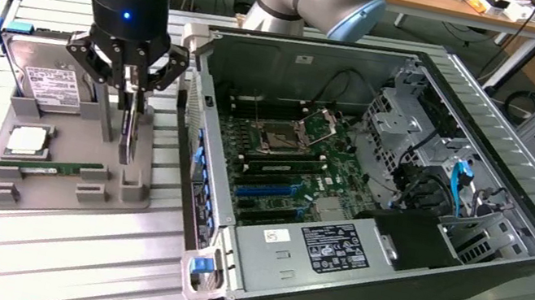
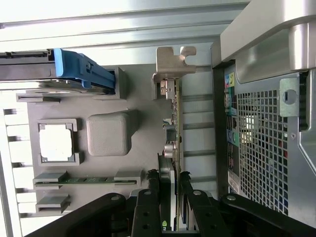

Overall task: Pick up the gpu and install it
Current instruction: 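Pick up the gpu and move the gpu toward the slot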

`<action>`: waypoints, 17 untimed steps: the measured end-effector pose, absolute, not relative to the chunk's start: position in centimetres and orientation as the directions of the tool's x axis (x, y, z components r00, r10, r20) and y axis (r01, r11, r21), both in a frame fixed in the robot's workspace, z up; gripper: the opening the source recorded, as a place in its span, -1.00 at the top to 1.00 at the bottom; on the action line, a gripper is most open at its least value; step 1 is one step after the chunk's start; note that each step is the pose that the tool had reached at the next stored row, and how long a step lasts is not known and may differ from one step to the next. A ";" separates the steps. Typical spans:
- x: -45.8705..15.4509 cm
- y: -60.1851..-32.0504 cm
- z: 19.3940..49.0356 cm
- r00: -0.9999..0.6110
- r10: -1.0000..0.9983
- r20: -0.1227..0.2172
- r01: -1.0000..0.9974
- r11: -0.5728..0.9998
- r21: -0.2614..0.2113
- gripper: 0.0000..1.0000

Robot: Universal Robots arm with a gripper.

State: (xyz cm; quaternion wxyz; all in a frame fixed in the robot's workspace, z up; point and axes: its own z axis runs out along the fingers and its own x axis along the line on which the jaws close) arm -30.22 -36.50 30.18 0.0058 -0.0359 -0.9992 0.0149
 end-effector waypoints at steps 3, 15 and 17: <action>-30.2 -36.5 30.3 -0.997 0.072 0.010 0.072 0.997 -0.030 0.47; -30.2 -36.5 30.7 -0.997 0.072 0.010 0.072 0.997 -0.030 0.47; -30.2 -36.5 30.8 -0.997 0.072 0.010 0.072 0.997 -0.030 0.47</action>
